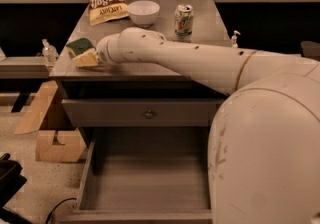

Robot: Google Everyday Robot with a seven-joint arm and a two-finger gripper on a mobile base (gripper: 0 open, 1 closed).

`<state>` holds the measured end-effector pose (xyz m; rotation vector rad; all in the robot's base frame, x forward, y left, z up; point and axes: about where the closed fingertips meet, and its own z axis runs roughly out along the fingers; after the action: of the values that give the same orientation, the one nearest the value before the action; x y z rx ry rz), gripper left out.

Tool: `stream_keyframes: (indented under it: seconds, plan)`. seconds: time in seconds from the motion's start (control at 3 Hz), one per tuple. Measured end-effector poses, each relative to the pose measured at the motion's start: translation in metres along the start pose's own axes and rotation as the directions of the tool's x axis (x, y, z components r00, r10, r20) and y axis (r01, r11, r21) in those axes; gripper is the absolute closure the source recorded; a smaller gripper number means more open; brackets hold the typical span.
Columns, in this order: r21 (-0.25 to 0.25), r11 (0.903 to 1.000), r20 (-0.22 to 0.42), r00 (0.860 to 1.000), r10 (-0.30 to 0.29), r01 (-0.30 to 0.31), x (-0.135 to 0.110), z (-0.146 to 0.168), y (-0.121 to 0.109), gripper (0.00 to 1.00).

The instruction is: Place sponge into middle drawer

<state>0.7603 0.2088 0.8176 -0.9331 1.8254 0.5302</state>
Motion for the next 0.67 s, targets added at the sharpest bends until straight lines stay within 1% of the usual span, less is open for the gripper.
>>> stream_keyframes:
  seconds: [0.33, 0.67]
  plan:
    - [0.000, 1.0000, 0.000, 1.000, 0.000, 0.000, -0.0065, -0.0030, -0.0004, 0.96]
    - [0.000, 1.0000, 0.000, 1.000, 0.000, 0.000, -0.0068, -0.0032, -0.0004, 1.00]
